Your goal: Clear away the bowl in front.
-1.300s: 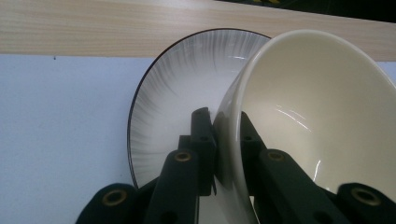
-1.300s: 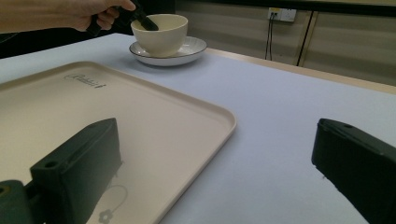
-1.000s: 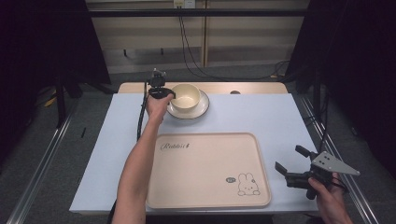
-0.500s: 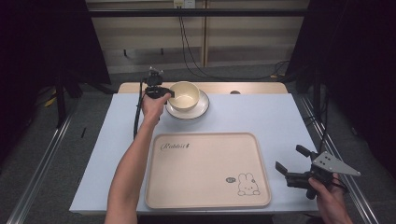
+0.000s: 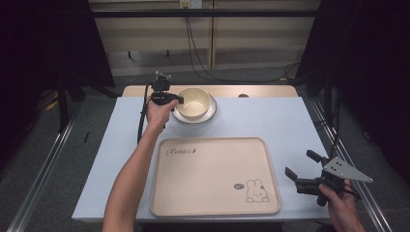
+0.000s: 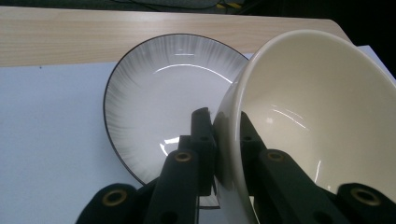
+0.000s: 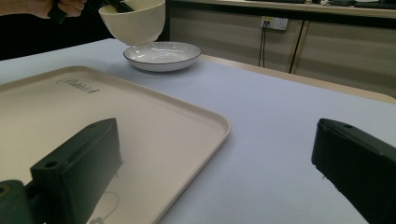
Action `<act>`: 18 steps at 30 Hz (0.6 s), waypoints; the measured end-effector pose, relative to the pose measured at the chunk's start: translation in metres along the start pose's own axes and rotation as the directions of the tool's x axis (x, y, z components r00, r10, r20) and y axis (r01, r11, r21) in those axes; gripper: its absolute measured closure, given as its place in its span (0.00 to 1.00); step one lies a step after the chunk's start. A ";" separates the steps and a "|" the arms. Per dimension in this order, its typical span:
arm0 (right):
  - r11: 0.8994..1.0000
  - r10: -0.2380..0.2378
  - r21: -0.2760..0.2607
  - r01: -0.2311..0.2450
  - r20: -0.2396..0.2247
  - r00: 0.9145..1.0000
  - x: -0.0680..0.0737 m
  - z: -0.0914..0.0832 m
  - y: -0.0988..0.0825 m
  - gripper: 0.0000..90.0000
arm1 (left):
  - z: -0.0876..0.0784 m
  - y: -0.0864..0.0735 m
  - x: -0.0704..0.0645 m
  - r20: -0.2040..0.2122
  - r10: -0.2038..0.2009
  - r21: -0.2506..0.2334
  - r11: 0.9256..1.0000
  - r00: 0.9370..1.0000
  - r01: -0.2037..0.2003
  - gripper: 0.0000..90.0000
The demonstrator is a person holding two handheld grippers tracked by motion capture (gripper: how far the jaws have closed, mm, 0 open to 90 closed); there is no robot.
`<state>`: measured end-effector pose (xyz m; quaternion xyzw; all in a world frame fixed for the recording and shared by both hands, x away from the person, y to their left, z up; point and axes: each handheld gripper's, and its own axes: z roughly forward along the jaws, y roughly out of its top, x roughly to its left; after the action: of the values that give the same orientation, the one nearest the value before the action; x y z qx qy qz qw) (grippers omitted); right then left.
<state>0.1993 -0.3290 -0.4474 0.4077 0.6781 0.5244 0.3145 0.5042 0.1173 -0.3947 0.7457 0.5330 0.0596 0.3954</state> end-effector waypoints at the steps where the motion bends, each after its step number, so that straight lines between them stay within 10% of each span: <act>1: 1.000 -0.007 -0.005 0.007 0.004 1.000 0.000 0.000 0.000 0.01 | 0.000 -0.001 -0.003 0.002 0.017 0.010 1.000 1.000 -0.017 0.92; 18: 1.000 -0.009 -0.010 0.009 0.009 1.000 0.000 -0.001 0.000 0.01 | 0.001 -0.016 -0.039 0.096 0.082 0.024 0.996 0.992 -0.085 0.92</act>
<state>0.1986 -0.3299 -0.4468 0.4056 0.6759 0.5244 0.3220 0.4760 0.0857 -0.3922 0.7748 0.4829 0.0332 0.4068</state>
